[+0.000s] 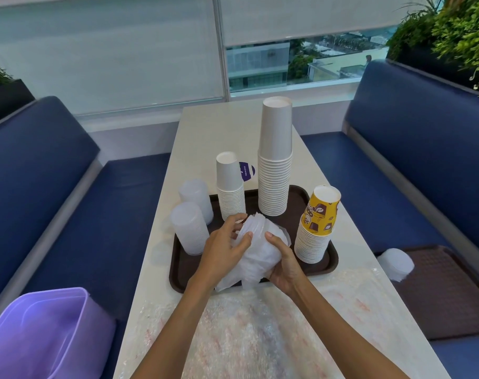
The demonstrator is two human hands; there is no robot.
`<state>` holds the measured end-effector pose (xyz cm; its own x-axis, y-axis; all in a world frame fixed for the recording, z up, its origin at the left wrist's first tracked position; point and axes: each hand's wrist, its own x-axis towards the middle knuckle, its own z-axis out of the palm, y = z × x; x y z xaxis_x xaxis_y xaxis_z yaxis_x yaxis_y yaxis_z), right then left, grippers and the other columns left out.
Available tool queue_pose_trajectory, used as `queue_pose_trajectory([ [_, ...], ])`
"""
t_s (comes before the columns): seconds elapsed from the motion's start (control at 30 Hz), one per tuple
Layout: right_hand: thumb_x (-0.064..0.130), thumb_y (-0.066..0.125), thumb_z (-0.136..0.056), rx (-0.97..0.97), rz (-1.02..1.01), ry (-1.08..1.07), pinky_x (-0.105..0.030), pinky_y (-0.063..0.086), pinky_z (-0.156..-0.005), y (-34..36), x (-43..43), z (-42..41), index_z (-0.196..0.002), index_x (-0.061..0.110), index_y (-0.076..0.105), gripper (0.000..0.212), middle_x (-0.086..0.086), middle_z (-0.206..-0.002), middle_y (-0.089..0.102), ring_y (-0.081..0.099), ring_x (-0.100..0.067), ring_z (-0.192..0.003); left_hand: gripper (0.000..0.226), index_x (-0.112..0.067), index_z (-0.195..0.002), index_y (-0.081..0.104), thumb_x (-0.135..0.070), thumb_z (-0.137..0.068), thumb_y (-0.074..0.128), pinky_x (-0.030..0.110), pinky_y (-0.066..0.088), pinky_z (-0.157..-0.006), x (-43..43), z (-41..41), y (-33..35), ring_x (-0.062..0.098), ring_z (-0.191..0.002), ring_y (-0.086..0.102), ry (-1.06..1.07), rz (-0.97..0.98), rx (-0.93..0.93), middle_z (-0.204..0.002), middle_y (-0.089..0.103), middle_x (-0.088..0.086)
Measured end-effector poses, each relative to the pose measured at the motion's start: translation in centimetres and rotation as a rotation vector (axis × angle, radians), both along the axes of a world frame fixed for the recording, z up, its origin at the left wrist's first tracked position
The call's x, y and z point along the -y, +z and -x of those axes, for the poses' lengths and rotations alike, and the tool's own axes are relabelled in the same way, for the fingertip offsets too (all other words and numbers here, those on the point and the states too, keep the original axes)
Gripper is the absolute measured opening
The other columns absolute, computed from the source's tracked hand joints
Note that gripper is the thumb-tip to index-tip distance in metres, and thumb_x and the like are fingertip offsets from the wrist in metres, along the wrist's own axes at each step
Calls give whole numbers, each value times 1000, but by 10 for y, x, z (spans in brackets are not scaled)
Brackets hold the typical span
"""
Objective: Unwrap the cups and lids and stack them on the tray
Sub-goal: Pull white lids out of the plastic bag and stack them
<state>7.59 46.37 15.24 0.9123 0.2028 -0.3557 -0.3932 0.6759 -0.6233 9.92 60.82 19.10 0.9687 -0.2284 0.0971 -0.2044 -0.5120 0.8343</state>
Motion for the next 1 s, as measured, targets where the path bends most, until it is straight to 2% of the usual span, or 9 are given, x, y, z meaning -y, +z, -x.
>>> queue_pose_trajectory([
  [0.07,42,94,-32,26,-1,20,-41,60,-69,0,-2,0,-108,14,63,87,-12,-94,73,72,-24,-83,43,-33,-128,48,-42,-88,61,28,50,-89,3,1,1,7,-100,58,11,-23,-1,-119,60,-9],
  [0.1,42,93,-36,42,1,31,-40,60,-70,2,-3,1,-103,15,68,76,-11,-92,74,72,-23,-82,50,-31,-129,49,-48,-84,63,26,50,-87,4,1,1,6,-98,58,17,-25,-11,-119,59,-10],
  [0.17,37,81,-63,51,19,58,-36,60,-67,6,-1,2,-101,14,69,46,-9,-89,74,72,-20,-80,67,-31,-131,49,-61,-73,62,23,48,-85,4,2,2,4,-98,56,14,-5,-49,-123,56,-14],
  [0.23,27,69,-78,37,30,84,-32,59,-63,9,1,4,-107,9,63,35,-10,-88,74,72,-20,-79,72,-32,-133,49,-62,-69,66,20,44,-83,3,0,3,2,-100,53,-1,21,-94,-127,54,-15],
  [0.4,34,75,-53,41,24,88,-35,59,-63,7,2,4,-111,10,59,65,-13,-91,73,72,-23,-81,71,-26,-134,48,-41,-71,78,25,47,-89,-2,-6,7,10,-105,52,-59,9,-192,-130,53,-5],
  [0.53,30,73,-59,22,35,104,-34,58,-60,4,4,2,-112,11,56,58,-10,-86,74,72,-21,-77,78,-26,-135,46,-44,-67,79,29,50,-91,-4,-8,7,12,-107,52,-89,-14,-222,-130,52,-5],
  [0.63,28,66,-66,15,59,103,-32,57,-58,4,4,2,-112,10,56,50,-9,-82,73,72,-19,-74,72,-28,-133,46,-41,-70,79,22,50,-85,-6,-9,8,11,-108,53,-95,18,-249,-127,53,-7],
  [0.8,34,77,-51,1,112,81,-37,58,-63,3,1,0,-124,10,51,81,-15,-101,66,66,-26,-90,54,-32,-123,50,-30,-77,77,11,48,-74,-8,-10,12,5,-102,57,-103,90,-276,-115,58,-11],
  [1.0,29,70,-62,-16,120,69,-35,57,-62,0,1,-1,-116,14,58,57,-8,-88,72,68,-21,-84,47,-19,-130,47,-17,-85,64,23,40,-82,-4,-7,14,11,-100,51,55,-75,-88,-112,53,-6],
])
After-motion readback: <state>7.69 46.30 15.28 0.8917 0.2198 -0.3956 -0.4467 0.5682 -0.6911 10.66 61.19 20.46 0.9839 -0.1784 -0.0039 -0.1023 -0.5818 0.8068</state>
